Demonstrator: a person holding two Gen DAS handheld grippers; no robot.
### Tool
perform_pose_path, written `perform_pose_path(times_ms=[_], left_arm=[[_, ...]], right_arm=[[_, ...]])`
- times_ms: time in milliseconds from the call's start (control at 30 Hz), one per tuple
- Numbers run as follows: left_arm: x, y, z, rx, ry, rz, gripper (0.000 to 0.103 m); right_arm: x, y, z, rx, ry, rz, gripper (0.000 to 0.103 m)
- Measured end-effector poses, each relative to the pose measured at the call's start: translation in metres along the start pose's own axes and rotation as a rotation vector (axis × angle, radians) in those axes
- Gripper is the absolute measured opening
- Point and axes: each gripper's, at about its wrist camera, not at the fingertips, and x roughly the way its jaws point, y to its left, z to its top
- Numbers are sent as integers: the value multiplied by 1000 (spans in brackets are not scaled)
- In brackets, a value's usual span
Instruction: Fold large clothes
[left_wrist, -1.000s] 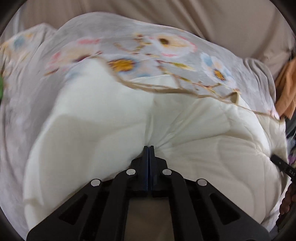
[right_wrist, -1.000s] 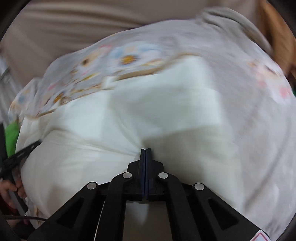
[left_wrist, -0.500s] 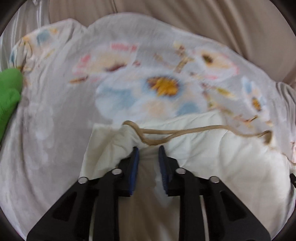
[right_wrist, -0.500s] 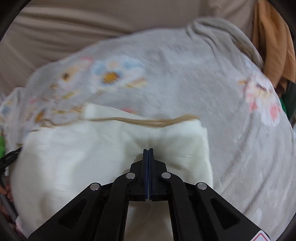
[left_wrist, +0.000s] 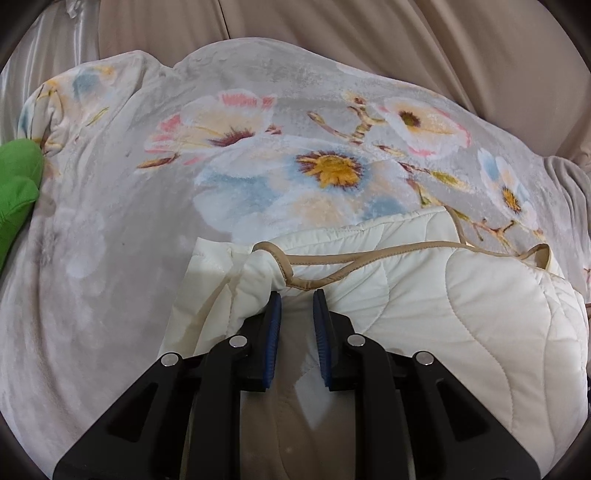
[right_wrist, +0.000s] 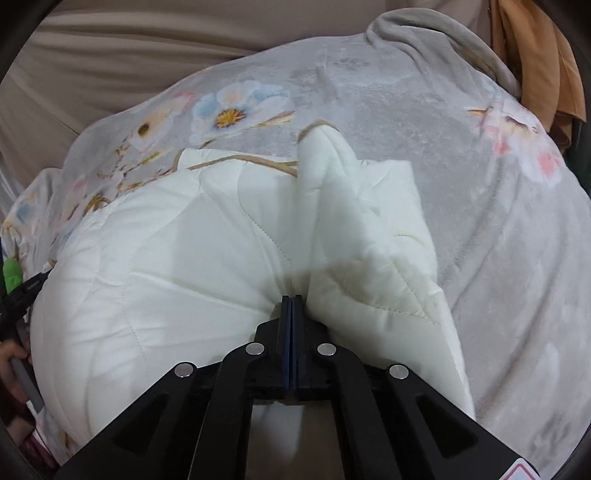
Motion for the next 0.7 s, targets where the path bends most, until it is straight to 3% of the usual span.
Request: perform_pose_path(times_ms=[33,100,167,233,300,367,533,600,700], left_arm=[[-5,1,2,-8,3,10,18],[-26,4,3,-32,-6,8,20],[-52,11,-3,-46,-18,-3,29],[-75,23,-16,-86,-11,-26,36],[-89,40,-31,-161,24,-31,51],[-99,62,-53,-271,77,-59,57],[-96,89,-91,-391,167,-57,68],[-91,92,-99,-406,180,-63,82],[-68,98,-111,-502,257,-157,87]], right_arm=[[-10,6,5,-4,-2,-16,1],[-36,24,7,-48,-47,46,1],[-54,47,3,-105,-66,101,1],[-62,75,-4,-157,-48,172,2],[-58,103,-14,-199,-8,218,2],[-51,127,-25,-225,33,257,1],[-9,162,-45,-272,163,256,1],[4,166,-55,-304,180,226,0],[11,169,-60,-320,173,217,0]])
